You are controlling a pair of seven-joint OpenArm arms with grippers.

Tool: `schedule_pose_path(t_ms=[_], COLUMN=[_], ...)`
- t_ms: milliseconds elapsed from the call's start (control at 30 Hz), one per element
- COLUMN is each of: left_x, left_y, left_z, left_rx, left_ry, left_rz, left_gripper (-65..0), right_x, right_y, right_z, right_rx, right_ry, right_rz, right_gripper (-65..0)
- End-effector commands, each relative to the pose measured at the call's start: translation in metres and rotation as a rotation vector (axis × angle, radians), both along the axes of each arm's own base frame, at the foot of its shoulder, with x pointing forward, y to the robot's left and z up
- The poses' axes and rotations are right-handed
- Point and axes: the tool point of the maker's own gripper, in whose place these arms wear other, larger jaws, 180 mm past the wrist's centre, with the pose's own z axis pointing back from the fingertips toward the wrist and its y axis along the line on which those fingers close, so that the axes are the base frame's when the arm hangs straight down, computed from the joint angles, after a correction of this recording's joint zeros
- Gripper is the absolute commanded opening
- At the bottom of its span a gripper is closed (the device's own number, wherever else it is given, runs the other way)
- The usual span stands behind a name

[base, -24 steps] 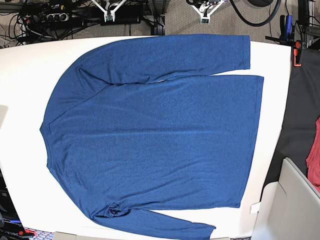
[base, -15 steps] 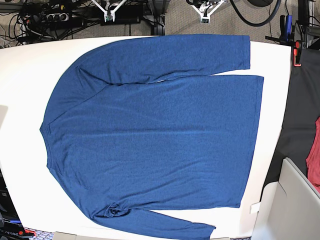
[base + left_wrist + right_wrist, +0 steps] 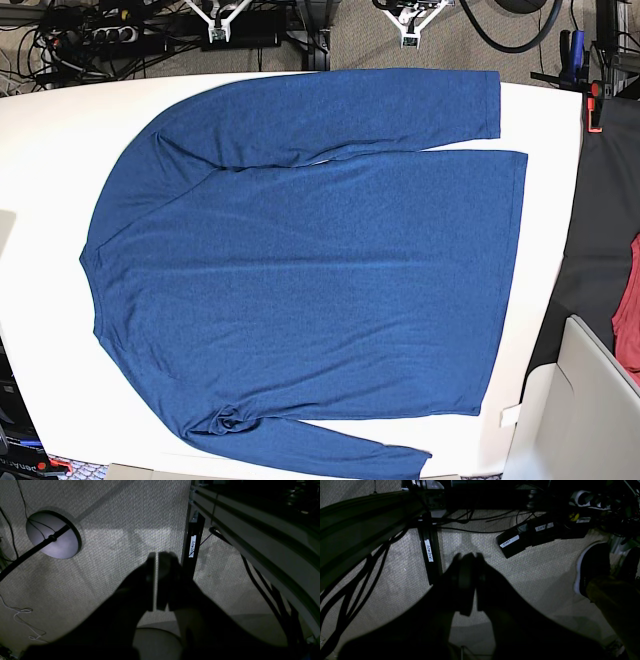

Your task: Fold the T-shirt properly

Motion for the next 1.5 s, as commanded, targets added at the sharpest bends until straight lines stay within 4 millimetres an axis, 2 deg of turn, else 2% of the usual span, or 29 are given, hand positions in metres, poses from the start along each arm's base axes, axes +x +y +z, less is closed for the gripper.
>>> schedule_pose_path(t_ms=[0,167,233,333,400,467,533,700,767,833,967,1167,1467], left_x=[-0.001,-0.003,-0.013,-0.022,-0.024,-0.032,-0.043,-0.061,-0.068,-0.076,-0.079,-0.061,-0.035], left_y=[0.003,0.003,0.003,0.016,0.018,0.023,0.040,0.067,0.073,0.092,0.107,0.119,0.106], left_z=[0.000,0.000,0.000,0.001,0.002,0.003,0.005,0.015,0.019,0.028,0.049,0.092,0.171], left_rx=[0.007,0.007,0.007,0.027,0.031,0.040,0.067,0.111,0.121,0.152,0.180,0.207,0.201], left_ry=[-0.010,-0.007,0.009,0.022,0.013,0.018,0.027,0.010,0.006,-0.010,-0.076,-0.209,-0.398], left_rz=[0.001,0.001,0.000,-0.002,-0.001,-0.005,-0.009,-0.025,-0.030,-0.049,-0.079,-0.140,-0.217], left_gripper=[-65.0,-65.0,-65.0,-65.0,-65.0,-65.0,-65.0,-65.0,-65.0,-65.0,-65.0,-65.0,-65.0], right_x=[0.000,-0.002,-0.011,-0.018,-0.029,-0.031,-0.037,-0.060,-0.062,-0.063,-0.065,-0.048,-0.023], right_y=[-0.001,-0.002,-0.009,-0.015,-0.026,-0.029,-0.036,-0.053,-0.061,-0.070,-0.089,-0.099,-0.137], right_z=[0.001,0.001,0.001,0.001,0.003,0.005,0.010,0.025,0.032,0.040,0.060,0.115,0.203], right_rx=[-0.002,-0.003,-0.014,-0.022,-0.040,-0.044,-0.054,-0.084,-0.096,-0.110,-0.138,-0.152,-0.266], right_ry=[-0.010,-0.007,0.007,0.018,0.031,0.019,0.004,0.027,0.013,-0.004,-0.049,-0.190,-0.353], right_rz=[-0.003,-0.003,0.001,0.004,0.008,0.011,0.018,0.036,0.047,0.062,0.099,0.186,0.187], right_gripper=[-64.8,-64.8,-64.8,-64.8,-64.8,-64.8,-64.9,-64.9,-64.9,-64.9,-64.9,-65.0,-65.0])
